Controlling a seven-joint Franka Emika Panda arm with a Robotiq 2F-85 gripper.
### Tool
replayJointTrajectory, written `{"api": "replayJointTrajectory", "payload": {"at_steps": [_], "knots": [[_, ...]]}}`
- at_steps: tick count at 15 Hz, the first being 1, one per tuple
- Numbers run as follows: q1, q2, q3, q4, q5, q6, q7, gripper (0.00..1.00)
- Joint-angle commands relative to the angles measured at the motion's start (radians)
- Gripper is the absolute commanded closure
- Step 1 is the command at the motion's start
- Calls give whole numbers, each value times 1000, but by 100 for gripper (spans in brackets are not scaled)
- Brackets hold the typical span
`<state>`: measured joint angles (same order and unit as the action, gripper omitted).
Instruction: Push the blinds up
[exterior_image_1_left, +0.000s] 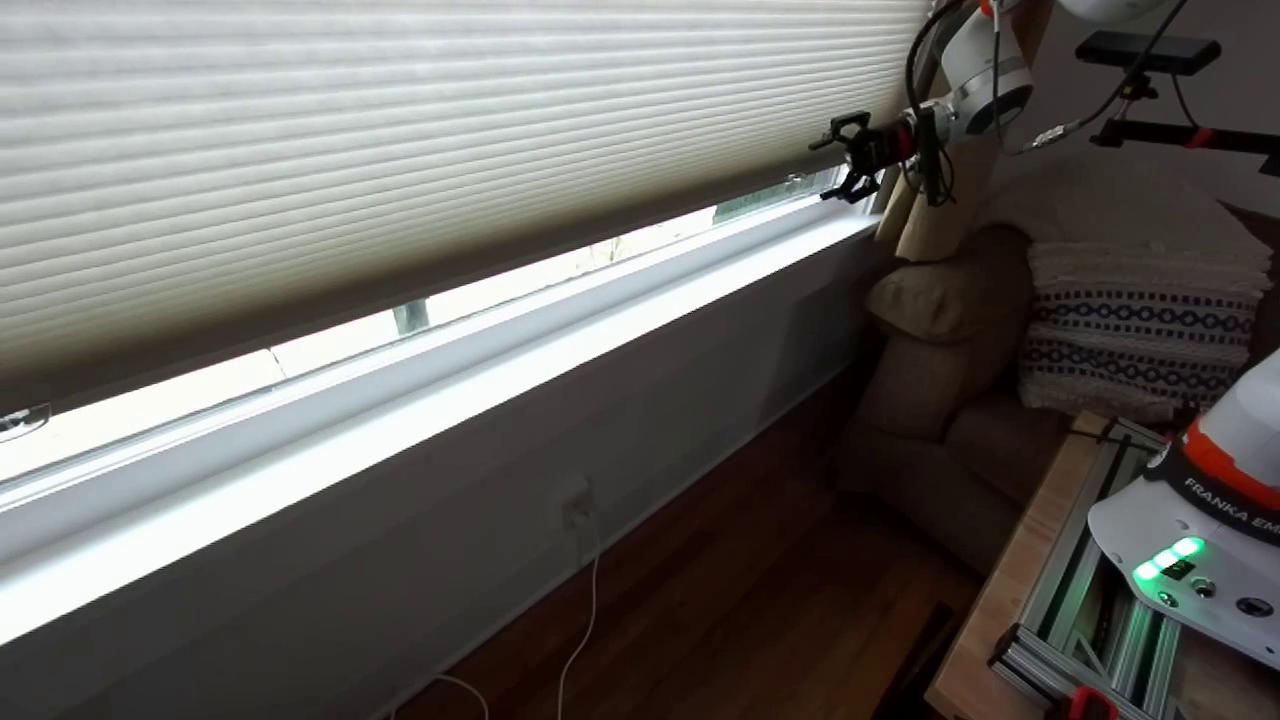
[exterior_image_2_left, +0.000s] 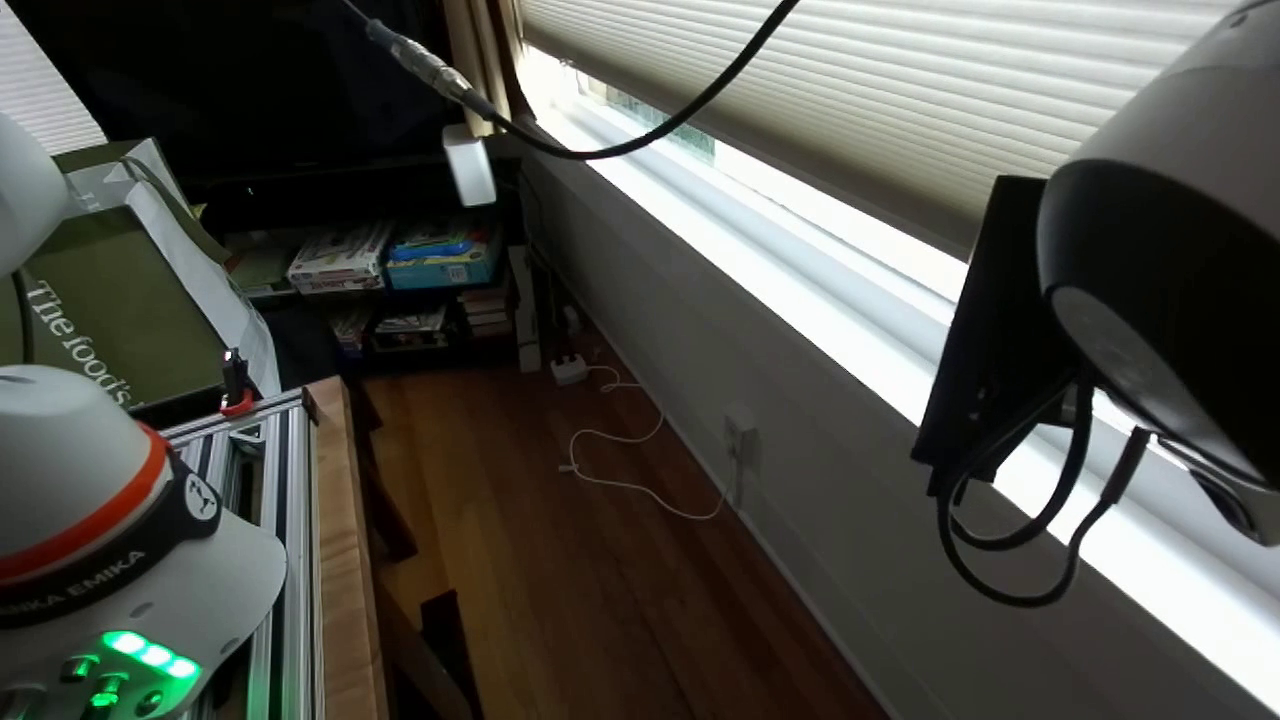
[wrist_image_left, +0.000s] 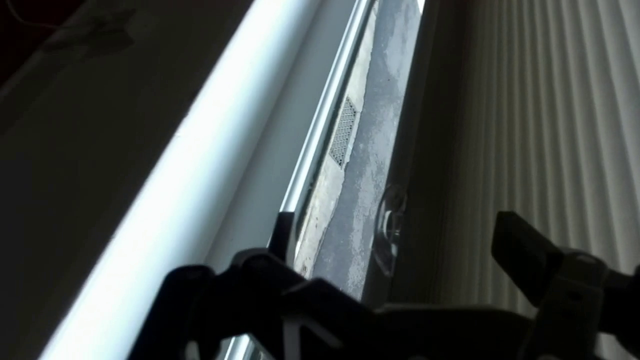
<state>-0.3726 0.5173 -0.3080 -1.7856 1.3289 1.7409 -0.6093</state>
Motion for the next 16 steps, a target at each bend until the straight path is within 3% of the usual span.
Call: {"api": "replayJointTrajectory", "payload": {"at_steps": [1,8,11,16], "knots": [[32,-67,-10,-73,-147,110,-77,0],[150,-358,43,-406,-404,454,-199,0],[196,-511,91,-556,-510,601,-181,0],[234,-769,154,-750,-645,710,-203,0]]}}
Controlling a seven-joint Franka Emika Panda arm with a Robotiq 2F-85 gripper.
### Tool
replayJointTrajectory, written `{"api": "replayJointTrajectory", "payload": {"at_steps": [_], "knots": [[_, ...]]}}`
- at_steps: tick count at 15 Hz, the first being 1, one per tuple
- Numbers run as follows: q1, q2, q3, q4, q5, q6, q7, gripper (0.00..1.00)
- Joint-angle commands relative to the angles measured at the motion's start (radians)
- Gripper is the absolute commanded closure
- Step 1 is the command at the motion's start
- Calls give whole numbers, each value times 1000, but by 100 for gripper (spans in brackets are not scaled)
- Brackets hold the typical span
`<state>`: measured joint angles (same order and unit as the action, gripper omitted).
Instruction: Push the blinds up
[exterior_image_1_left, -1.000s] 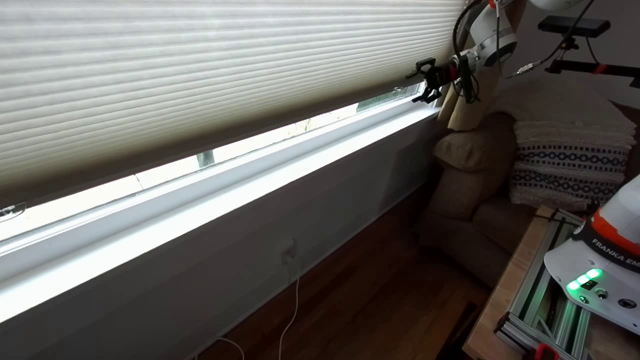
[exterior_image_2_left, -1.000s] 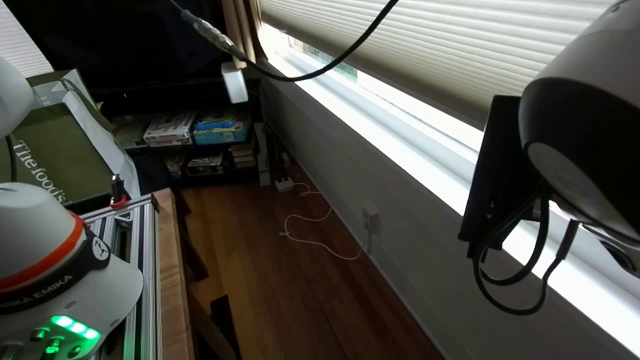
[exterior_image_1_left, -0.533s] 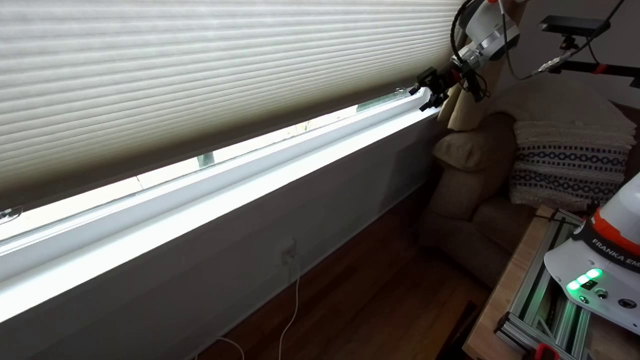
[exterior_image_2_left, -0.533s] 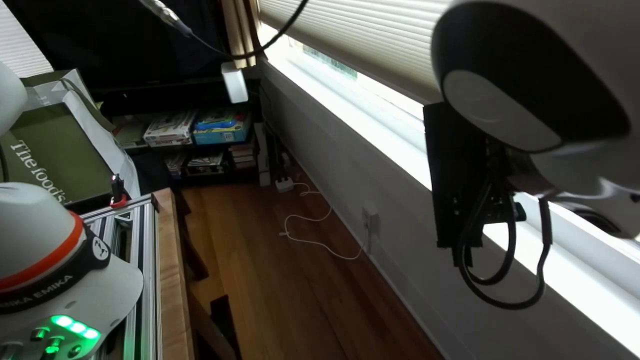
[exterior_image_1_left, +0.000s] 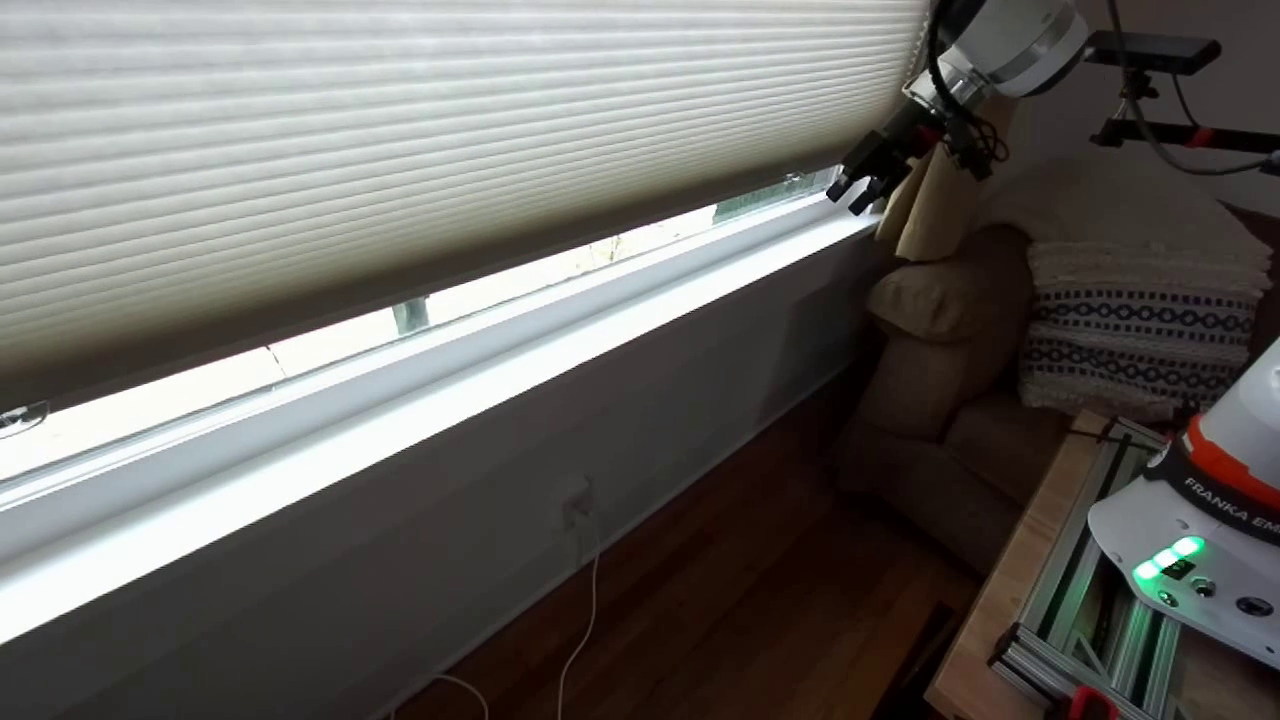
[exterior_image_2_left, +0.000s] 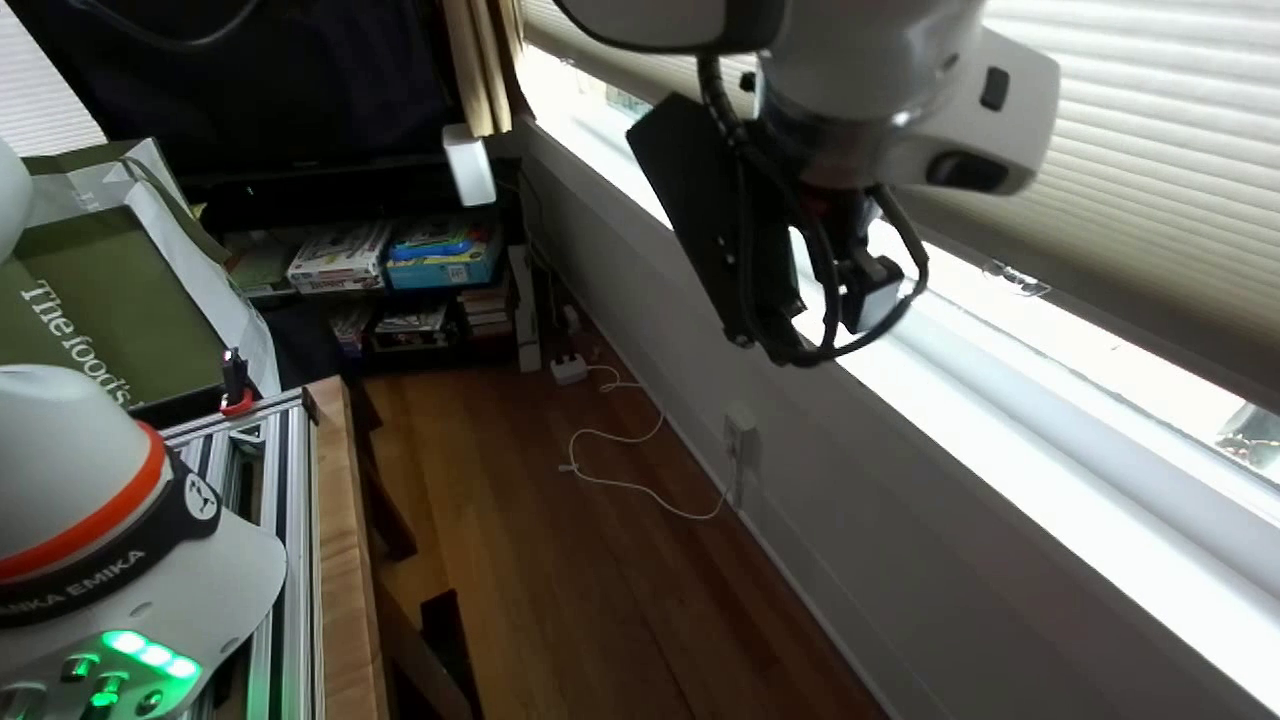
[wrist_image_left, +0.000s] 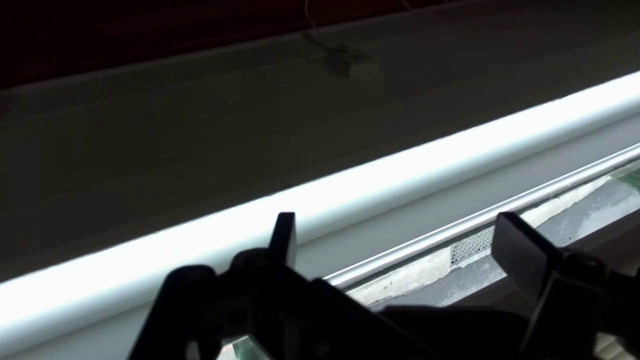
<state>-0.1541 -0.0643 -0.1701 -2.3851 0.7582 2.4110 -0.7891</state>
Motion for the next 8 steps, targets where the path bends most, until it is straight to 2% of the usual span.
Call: {"api": "replayJointTrajectory", "payload": {"at_steps": [1,4,8], "knots": [[25,-245,16,-191,-76,42,-59,0],[69,-390,-8,-281,-5,90,-161,0],[107,-513,-51,-352,45,125,-161,0]]}}
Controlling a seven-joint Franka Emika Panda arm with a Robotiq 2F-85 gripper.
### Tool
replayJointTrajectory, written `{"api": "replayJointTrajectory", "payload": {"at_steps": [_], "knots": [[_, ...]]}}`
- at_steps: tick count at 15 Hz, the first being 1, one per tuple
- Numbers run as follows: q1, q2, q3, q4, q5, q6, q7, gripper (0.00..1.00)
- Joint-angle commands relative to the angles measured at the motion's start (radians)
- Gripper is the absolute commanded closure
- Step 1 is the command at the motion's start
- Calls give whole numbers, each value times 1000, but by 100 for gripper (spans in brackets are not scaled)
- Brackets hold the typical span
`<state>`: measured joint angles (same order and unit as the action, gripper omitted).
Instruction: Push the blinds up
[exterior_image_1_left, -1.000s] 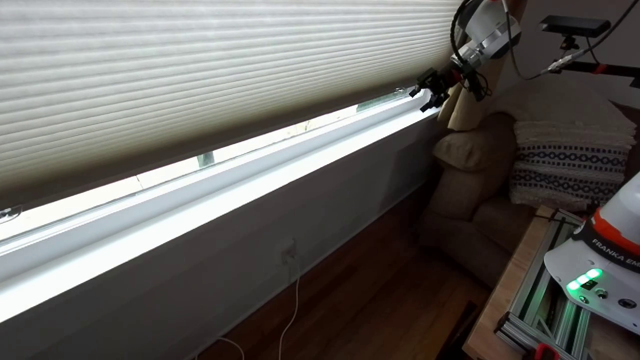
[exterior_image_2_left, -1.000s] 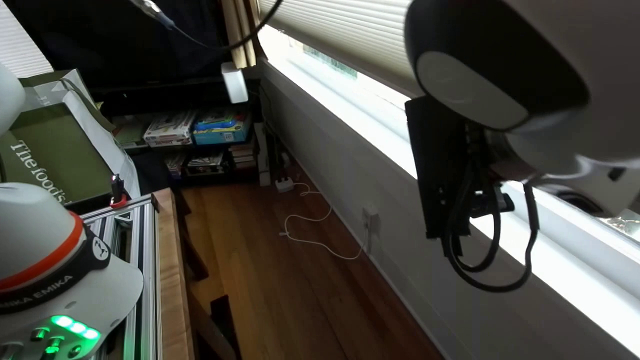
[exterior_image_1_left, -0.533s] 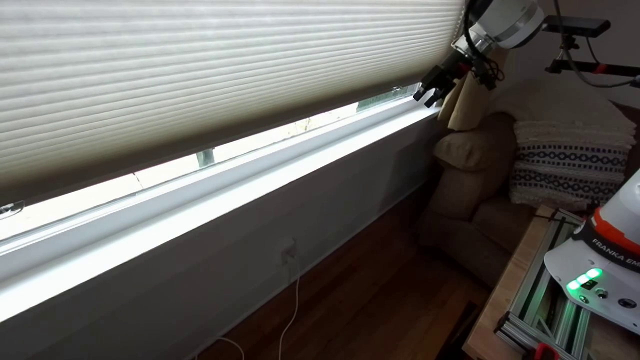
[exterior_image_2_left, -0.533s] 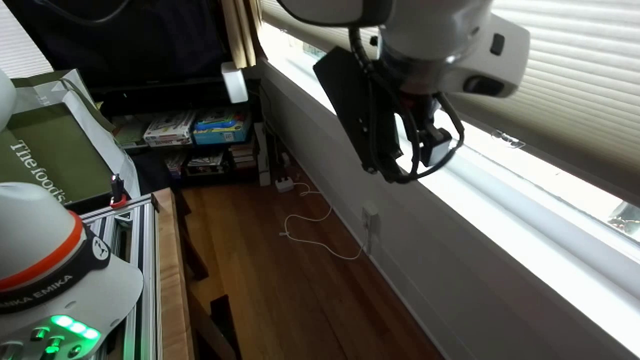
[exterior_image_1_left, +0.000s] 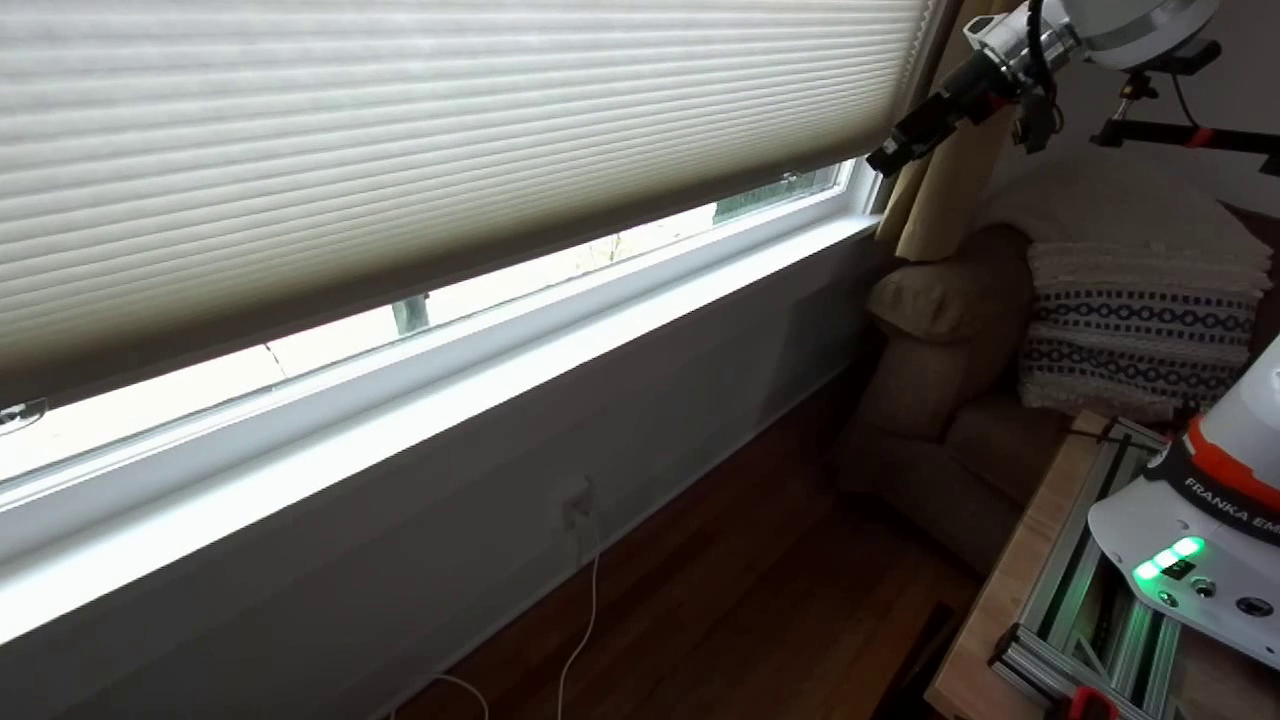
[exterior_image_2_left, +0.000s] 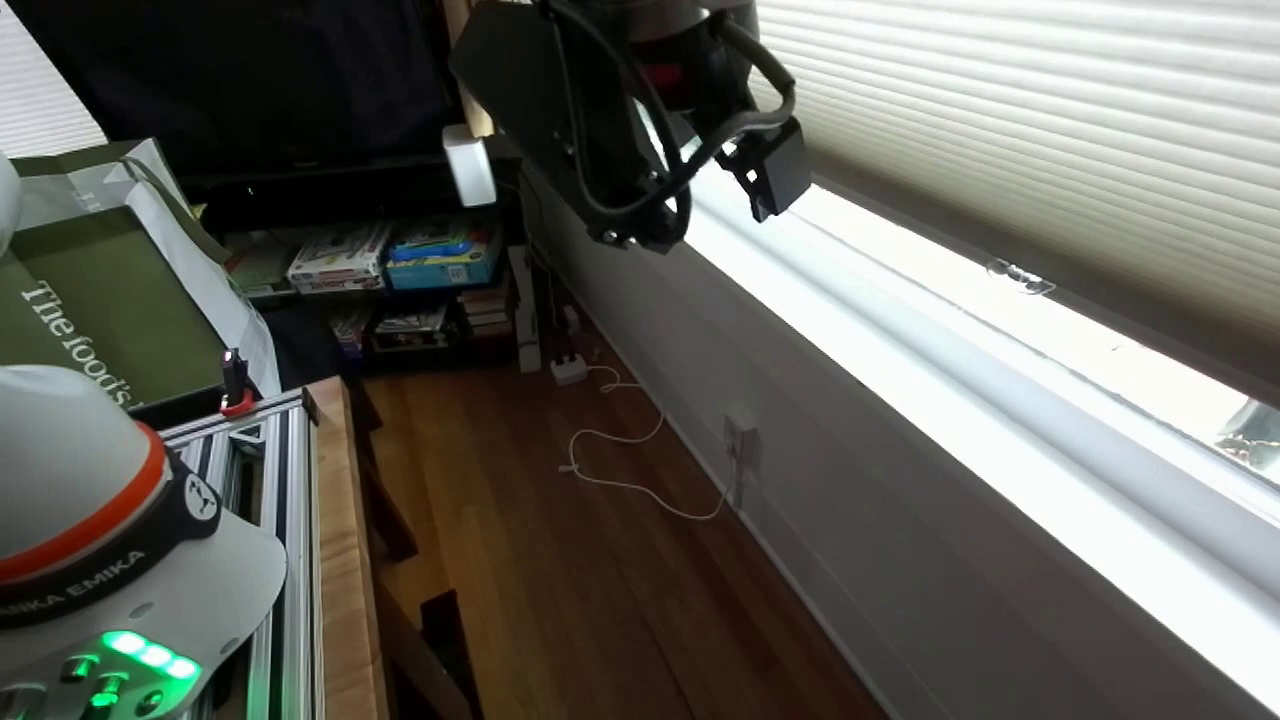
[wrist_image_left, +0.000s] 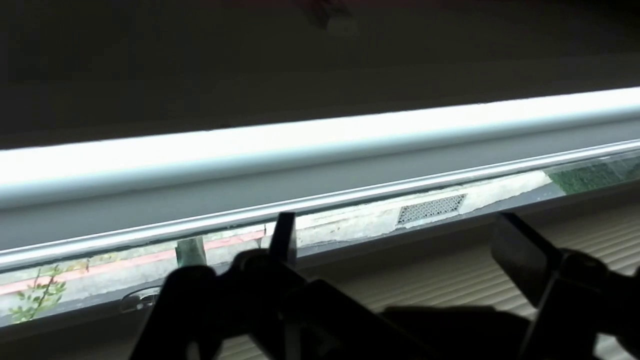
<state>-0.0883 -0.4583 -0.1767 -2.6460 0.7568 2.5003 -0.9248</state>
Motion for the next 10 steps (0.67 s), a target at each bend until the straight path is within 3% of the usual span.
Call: {"api": "replayJointTrajectory", "payload": {"at_steps": [1,2,10], "knots": [[36,-127,-55,-96,36,21,-10,0],[38,-64,-46,-39,-2,11,13,0],[47,-65,-56,-37,-7,10,13,0]]}}
